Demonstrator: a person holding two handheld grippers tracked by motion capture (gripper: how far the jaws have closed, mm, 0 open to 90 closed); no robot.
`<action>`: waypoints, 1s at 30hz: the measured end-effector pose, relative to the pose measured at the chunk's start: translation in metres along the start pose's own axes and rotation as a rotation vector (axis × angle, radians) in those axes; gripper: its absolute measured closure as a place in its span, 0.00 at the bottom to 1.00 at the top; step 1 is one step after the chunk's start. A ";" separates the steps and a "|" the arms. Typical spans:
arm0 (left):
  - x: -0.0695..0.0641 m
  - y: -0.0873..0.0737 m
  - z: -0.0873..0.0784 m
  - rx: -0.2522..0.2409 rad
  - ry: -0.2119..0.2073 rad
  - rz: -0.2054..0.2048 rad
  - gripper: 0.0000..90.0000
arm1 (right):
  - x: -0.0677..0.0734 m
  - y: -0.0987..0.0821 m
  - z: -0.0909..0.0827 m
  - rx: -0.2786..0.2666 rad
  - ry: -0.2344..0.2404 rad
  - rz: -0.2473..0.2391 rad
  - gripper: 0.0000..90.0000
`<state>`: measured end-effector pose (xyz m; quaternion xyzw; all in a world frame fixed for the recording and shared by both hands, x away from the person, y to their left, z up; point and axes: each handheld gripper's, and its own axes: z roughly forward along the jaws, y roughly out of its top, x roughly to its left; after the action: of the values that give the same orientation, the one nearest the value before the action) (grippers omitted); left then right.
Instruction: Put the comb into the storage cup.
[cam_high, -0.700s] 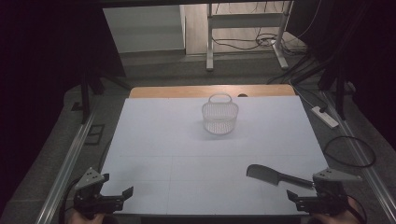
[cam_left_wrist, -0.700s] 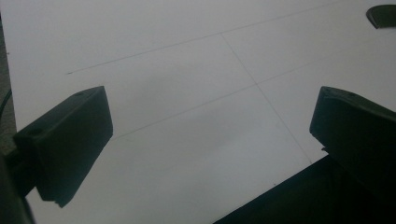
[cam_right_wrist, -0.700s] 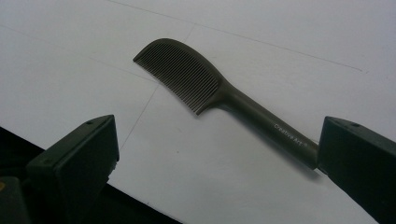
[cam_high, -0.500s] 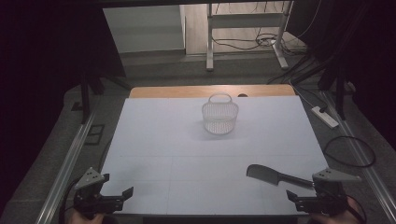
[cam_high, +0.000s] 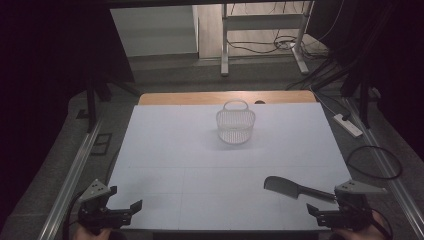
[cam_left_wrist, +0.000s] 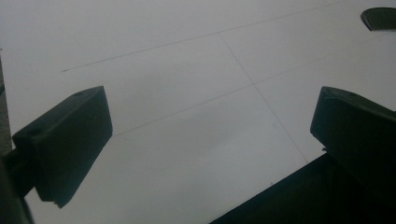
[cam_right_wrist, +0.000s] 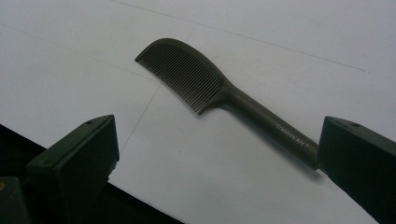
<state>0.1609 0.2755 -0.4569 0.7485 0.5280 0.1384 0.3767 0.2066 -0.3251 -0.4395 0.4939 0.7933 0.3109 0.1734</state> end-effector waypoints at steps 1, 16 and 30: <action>0.000 0.000 0.000 -0.001 -0.001 -0.001 0.00 | 0.000 0.000 0.000 -0.002 0.004 0.000 0.00; 0.002 0.000 0.000 -0.008 -0.008 -0.017 0.00 | -0.005 0.007 -0.005 -0.019 0.045 -0.036 0.00; 0.003 0.000 -0.001 -0.009 -0.014 -0.027 0.00 | -0.005 0.015 0.007 0.016 0.114 -0.090 0.00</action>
<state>0.1615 0.2787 -0.4573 0.7407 0.5347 0.1306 0.3853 0.2228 -0.3221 -0.4345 0.4407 0.8257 0.3241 0.1378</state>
